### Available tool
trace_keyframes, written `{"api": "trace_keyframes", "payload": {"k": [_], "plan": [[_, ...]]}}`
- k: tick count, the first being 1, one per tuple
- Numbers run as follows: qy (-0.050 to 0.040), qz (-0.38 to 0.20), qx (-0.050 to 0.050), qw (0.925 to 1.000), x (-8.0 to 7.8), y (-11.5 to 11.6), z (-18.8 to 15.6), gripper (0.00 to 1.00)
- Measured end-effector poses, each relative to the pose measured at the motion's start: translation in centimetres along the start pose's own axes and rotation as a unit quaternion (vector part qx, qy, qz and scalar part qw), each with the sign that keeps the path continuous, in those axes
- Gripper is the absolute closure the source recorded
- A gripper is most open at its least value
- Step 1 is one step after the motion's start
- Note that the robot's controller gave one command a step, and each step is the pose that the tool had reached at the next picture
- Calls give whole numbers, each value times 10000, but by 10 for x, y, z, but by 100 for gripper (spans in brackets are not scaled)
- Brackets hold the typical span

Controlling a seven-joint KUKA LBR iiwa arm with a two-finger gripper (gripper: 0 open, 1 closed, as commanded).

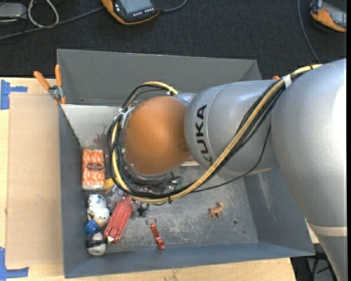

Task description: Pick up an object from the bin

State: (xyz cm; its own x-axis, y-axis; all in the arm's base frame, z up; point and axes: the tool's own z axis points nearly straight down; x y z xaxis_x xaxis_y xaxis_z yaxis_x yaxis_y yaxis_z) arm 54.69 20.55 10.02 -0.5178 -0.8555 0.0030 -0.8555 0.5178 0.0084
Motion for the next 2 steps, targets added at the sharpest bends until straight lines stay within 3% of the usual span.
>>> {"api": "trace_keyframes", "payload": {"k": [2], "plan": [[0, 8, -5, 10000, 0, 1, -66, 100]]}}
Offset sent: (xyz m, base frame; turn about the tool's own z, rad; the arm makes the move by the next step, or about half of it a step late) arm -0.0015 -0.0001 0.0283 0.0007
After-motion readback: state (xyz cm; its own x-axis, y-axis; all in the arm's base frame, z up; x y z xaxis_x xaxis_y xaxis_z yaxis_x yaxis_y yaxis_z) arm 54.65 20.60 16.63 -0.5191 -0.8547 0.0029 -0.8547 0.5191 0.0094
